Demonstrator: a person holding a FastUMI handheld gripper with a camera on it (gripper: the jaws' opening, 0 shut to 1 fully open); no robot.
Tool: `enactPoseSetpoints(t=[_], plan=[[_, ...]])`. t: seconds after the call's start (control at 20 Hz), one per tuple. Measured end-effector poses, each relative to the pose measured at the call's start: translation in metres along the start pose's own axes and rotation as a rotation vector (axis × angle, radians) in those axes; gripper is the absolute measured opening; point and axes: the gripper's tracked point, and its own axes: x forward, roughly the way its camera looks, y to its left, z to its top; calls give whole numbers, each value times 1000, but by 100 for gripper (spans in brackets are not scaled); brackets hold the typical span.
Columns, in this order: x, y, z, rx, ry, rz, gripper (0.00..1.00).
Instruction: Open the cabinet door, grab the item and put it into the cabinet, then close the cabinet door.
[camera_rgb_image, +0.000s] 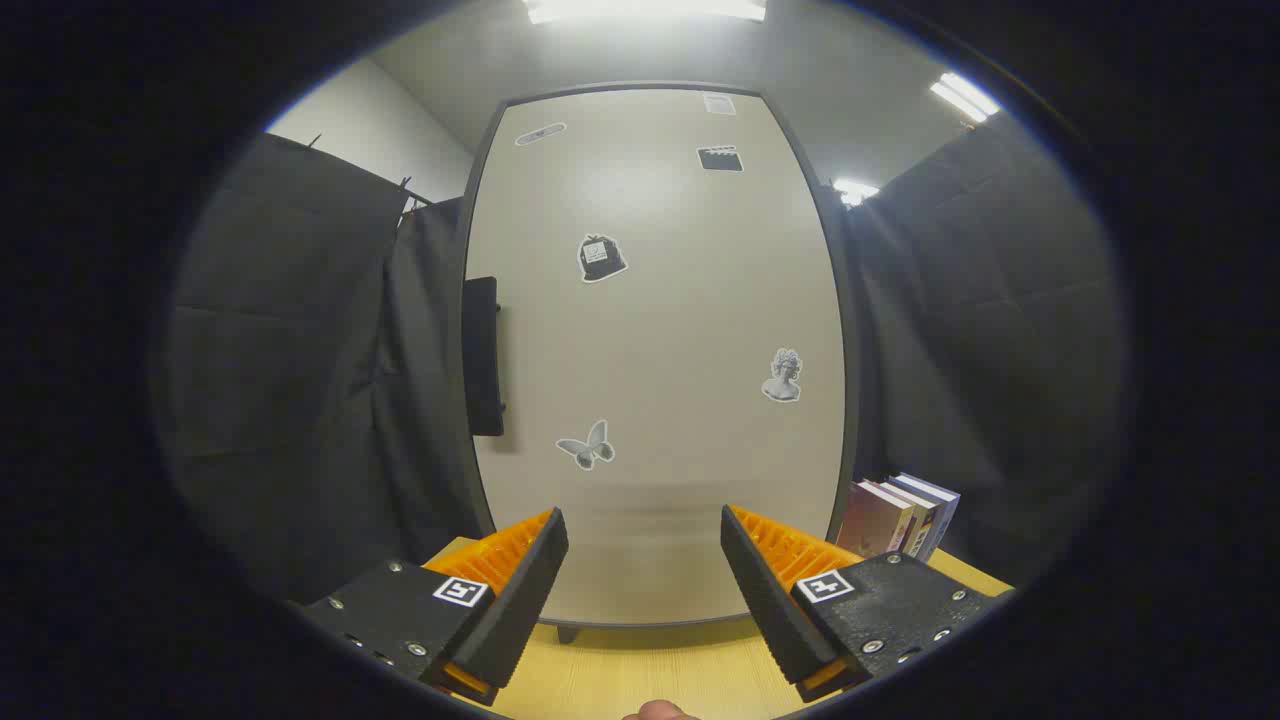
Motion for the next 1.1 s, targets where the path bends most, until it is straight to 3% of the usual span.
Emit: enactPoseSetpoints(t=[1.1], plan=[[13,-12,-2,25,11,8,96]])
